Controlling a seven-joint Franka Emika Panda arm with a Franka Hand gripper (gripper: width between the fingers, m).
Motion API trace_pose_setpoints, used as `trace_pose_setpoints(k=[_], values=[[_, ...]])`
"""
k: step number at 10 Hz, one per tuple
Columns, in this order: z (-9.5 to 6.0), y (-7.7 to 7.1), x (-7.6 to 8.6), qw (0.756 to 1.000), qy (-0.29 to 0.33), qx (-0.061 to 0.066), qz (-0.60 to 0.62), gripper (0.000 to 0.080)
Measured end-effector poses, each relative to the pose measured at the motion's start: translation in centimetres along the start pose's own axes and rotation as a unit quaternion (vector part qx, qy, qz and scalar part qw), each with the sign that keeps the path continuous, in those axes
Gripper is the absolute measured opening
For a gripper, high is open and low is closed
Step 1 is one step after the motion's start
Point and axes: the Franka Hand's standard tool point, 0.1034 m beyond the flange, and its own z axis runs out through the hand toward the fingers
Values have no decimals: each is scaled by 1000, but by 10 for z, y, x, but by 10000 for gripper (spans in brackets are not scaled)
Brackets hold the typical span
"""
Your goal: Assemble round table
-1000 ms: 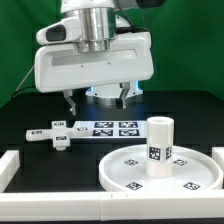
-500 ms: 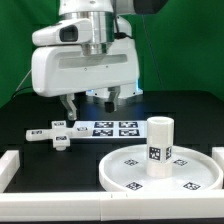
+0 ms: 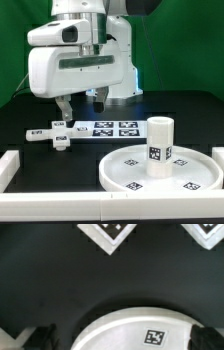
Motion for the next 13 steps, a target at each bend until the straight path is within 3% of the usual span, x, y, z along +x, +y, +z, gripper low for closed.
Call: trace_pose_setpoints(k=[2, 3, 7, 9, 12, 13], values=[[5, 1, -27, 998, -6, 6, -60, 649], [6, -2, -37, 996, -9, 25, -88, 649], [8, -2, -43, 996, -9, 21, -81, 649], [13, -5, -67, 997, -13, 18, -68, 649], [14, -5, -68, 998, -14, 19, -61, 649], [16, -5, -72, 998, -14, 14, -58, 649]])
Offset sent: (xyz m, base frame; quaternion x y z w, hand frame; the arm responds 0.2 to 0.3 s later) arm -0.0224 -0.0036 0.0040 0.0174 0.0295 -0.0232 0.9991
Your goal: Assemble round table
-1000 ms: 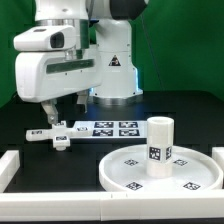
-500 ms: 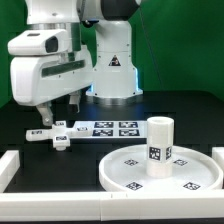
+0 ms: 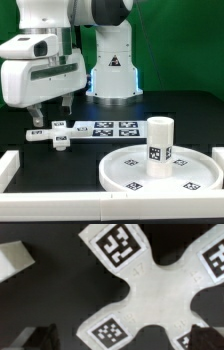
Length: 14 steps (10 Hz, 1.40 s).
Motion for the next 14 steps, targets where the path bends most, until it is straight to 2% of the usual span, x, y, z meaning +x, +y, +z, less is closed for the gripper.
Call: trace_pose_setpoints(k=[2, 6, 8, 14], values=[[7, -4, -7, 1000, -3, 1, 12, 649], [10, -6, -7, 1000, -4, 4, 18, 649], [15, -16, -7, 1000, -5, 11, 18, 649], [23, -21, -7, 1000, -7, 18, 19, 649]])
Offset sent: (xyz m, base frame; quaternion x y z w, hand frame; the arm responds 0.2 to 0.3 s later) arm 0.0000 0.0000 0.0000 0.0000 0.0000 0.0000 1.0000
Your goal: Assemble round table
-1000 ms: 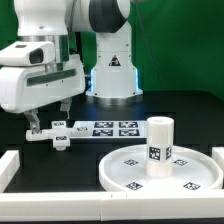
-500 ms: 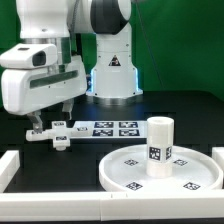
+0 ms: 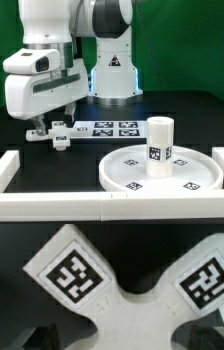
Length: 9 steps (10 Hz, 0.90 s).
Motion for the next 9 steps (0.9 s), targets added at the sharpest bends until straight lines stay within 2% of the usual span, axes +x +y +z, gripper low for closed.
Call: trace_pose_setpoints(k=[9], values=[[4, -3, 2, 1000, -1, 4, 11, 649]])
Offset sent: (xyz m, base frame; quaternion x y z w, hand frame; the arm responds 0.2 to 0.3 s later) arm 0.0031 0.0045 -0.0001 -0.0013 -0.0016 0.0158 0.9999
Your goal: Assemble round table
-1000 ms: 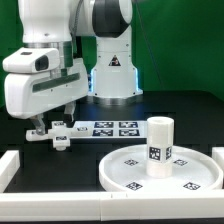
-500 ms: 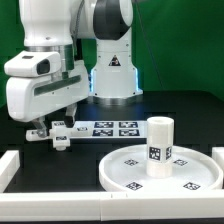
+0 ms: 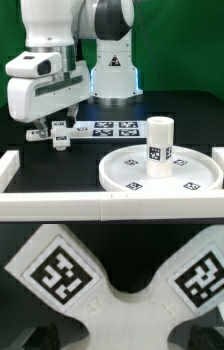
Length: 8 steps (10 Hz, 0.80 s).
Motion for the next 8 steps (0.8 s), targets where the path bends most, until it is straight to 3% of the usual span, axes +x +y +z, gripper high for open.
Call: trace_pose_setpoints(k=[8], values=[[8, -5, 1, 1000, -2, 8, 3, 649]])
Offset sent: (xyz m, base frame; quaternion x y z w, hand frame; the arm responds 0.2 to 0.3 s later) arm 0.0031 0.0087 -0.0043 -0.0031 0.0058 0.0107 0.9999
